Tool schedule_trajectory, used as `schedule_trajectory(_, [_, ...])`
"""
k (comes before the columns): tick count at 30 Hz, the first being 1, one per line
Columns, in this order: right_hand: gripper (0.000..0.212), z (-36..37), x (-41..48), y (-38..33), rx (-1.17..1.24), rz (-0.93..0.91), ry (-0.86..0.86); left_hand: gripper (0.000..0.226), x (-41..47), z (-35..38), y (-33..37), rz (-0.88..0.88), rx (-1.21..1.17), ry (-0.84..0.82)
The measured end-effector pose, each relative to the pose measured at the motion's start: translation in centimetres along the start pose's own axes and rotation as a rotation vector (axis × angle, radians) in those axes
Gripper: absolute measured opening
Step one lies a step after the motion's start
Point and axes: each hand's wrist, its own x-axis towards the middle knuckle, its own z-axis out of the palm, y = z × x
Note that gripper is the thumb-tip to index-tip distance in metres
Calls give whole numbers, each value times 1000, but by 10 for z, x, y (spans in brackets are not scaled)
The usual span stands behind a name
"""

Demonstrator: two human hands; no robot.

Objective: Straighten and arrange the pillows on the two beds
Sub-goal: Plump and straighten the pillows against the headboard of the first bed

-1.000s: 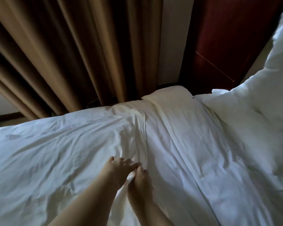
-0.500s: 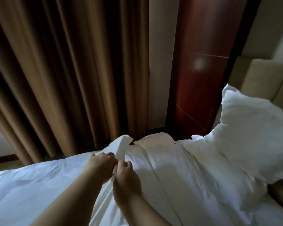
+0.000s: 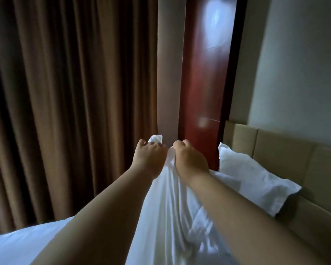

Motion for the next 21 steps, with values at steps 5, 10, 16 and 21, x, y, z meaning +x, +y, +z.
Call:
schedule_trajectory(5, [21, -82, -27, 14, -152, -20, 178, 23, -5, -78, 36, 52, -186, 107])
schedule_trajectory(10, [24, -110, -101, 35, -373, 33, 56, 25, -52, -109, 92, 182, -327, -35])
schedule_trajectory(16, [60, -84, -183, 75, -535, 383, -403, 28, -110, -113, 164, 393, -410, -127])
schedule_trajectory(21, [39, -86, -212, 96, -561, 458, -517, 24, -123, -118, 195, 460, -441, -143])
